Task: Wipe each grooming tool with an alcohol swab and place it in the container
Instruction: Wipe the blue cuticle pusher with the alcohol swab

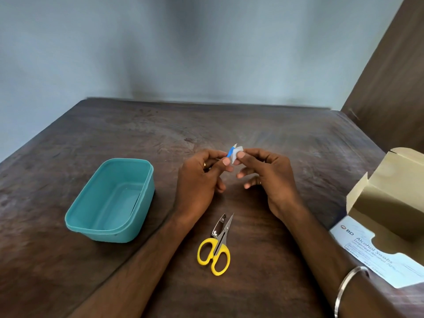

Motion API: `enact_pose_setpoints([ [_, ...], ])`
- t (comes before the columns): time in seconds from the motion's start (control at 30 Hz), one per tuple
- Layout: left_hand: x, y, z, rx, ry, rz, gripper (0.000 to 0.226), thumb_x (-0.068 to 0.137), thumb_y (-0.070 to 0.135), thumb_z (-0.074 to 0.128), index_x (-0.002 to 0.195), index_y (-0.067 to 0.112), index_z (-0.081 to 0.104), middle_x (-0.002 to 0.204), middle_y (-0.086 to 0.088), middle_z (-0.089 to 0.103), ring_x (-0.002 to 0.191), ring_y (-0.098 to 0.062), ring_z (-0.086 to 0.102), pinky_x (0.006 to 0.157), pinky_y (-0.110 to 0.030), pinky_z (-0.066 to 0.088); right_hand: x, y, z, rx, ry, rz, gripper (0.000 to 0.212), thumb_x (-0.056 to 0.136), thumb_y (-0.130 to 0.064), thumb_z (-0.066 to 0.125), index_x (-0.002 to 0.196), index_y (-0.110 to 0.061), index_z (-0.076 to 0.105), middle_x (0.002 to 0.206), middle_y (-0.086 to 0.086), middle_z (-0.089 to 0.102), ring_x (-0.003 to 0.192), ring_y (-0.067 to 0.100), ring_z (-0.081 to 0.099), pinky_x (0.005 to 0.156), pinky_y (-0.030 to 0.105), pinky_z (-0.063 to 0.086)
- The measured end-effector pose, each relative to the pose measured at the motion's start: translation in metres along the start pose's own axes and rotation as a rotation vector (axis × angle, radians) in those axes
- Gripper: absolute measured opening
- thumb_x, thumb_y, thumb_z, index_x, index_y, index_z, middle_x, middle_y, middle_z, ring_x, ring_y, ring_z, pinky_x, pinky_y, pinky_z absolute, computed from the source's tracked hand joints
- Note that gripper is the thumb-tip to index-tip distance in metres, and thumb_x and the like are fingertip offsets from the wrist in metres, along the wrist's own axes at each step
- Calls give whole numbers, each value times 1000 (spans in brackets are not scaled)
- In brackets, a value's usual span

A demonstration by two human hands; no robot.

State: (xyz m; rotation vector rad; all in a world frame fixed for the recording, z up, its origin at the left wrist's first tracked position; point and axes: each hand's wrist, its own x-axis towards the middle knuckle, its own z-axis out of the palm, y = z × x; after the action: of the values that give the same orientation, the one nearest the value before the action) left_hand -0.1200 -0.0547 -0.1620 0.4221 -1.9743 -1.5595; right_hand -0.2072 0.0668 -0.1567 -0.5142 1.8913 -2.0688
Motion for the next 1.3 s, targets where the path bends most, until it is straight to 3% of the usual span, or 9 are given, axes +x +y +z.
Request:
enact_pose_setpoints([
  [0.3,-3,-1,0,-24,-103,15,13,91,18,68,101,10,66,82,-3,76,51,-26,65,48,-32,55,-3,2,2,19,-82,-33,17,90,-22,70,94,-7,77,71,9,70,56,15,56,47,27,45],
  [0.4,-4,-2,4,-36,-130,3,15,91,20,69,102,11,67,78,-5,75,49,-19,64,50,-33,56,-2,2,3,94,-22,-31,18,91,-22,68,91,-6,75,69,6,66,52,14,50,45,25,41],
  [0.5,-6,-4,7,16,-133,18,10,93,18,65,101,14,70,69,-4,71,45,-9,57,46,-26,49,-1,2,1,158,34,-6,18,91,-26,68,90,-9,76,71,2,59,54,13,44,46,28,39],
  [0.7,-9,-6,10,146,-51,28,20,97,15,55,84,19,70,55,6,56,47,-3,45,50,-21,38,-5,2,8,134,-12,-26,18,94,-24,65,90,-10,75,70,9,50,54,12,40,47,28,40],
  [1.0,-4,3,-3,-226,-298,-221,32,104,13,41,77,10,57,49,10,44,37,0,32,38,-11,24,-9,0,15,74,-105,-79,16,94,-19,64,83,-15,74,66,9,56,53,12,41,52,29,41],
  [1.17,0,-1,-10,-281,-398,-282,33,104,21,42,75,17,58,53,6,40,39,-3,24,37,-16,19,-9,2,16,92,-161,-69,14,88,-26,67,80,-18,76,73,7,63,72,28,49,62,36,46],
  [1.3,1,1,-16,-340,-422,-317,30,103,19,42,80,12,60,55,3,39,42,-6,23,41,-22,17,-9,3,13,98,-234,-39,17,86,-29,67,81,-15,75,76,5,66,79,30,54,75,48,46],
])
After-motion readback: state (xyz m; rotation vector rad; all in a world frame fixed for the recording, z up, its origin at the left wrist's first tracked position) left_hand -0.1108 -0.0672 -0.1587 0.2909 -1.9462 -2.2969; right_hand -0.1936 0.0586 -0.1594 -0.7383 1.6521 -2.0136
